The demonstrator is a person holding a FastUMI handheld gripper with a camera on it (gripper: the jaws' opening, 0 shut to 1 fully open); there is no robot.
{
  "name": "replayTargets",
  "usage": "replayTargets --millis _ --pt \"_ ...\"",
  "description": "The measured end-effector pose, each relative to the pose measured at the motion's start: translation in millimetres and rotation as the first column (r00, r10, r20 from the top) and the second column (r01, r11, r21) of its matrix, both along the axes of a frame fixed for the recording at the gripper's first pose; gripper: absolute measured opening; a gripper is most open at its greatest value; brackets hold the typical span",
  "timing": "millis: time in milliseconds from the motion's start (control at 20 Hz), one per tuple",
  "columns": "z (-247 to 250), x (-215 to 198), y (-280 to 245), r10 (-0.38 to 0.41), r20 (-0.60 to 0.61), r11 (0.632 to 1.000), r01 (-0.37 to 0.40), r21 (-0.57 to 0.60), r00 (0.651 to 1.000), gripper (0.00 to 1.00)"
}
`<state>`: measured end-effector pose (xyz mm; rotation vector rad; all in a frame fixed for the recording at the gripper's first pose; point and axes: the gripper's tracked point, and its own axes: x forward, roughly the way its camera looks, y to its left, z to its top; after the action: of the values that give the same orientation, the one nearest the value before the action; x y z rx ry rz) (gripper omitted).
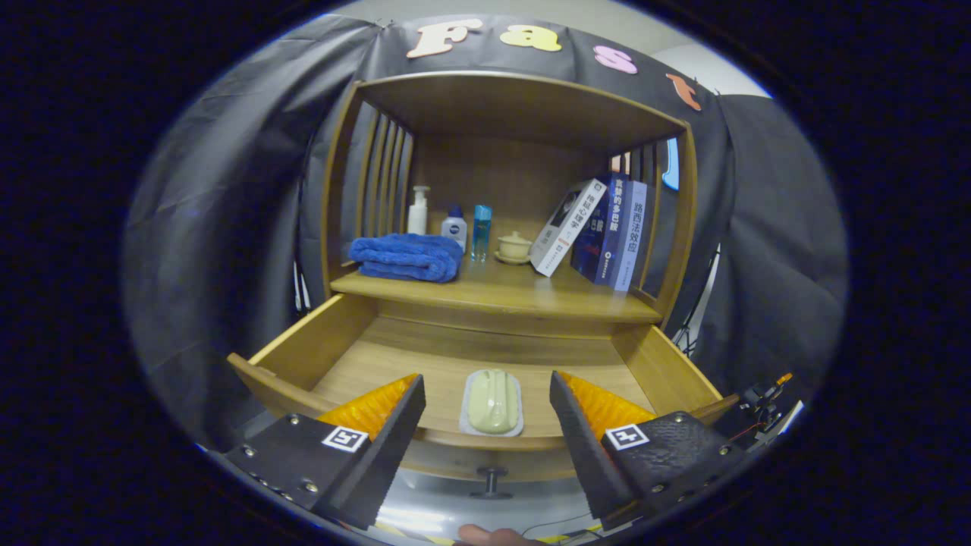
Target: Pull open the drawer, take out the items inside it, and place them on the countertop above the cabinet.
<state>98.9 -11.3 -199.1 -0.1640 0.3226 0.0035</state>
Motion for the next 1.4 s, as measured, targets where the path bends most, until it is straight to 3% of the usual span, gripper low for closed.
replayTargets --millis 250,550,650,850,1050,1100,1200,1350,1400 --pt "-28.6 43.9 6.4 -0.014 -0.173 0.990 0.038 0.137 0.985 0.99" --pt "-70.2 76.4 -0.9 -0.055 -0.389 0.990 0.101 0.098 0.919 0.99" --pt "-76.2 82.0 -2.2 -0.046 -0.423 0.993 0.089 0.083 0.905 0.99" --pt "-79.0 94.2 -18.5 -0.102 -0.441 0.991 0.131 0.035 0.892 0.99" --pt "-102.2 91.9 -17.1 -0.117 -0.510 0.984 0.167 0.053 0.852 0.69" --pt "-105.7 88.5 -16.9 -0.116 -0.531 0.984 0.172 0.056 0.839 0.55" --pt "-105.3 90.0 -15.9 -0.102 -0.538 0.984 0.164 0.067 0.837 0.51" --pt "-115.2 82.2 -19.1 -0.119 -0.571 0.977 0.198 0.078 0.812 0.30" --pt "-111.8 90.6 -17.2 -0.108 -0.547 0.974 0.197 0.108 0.830 0.24"
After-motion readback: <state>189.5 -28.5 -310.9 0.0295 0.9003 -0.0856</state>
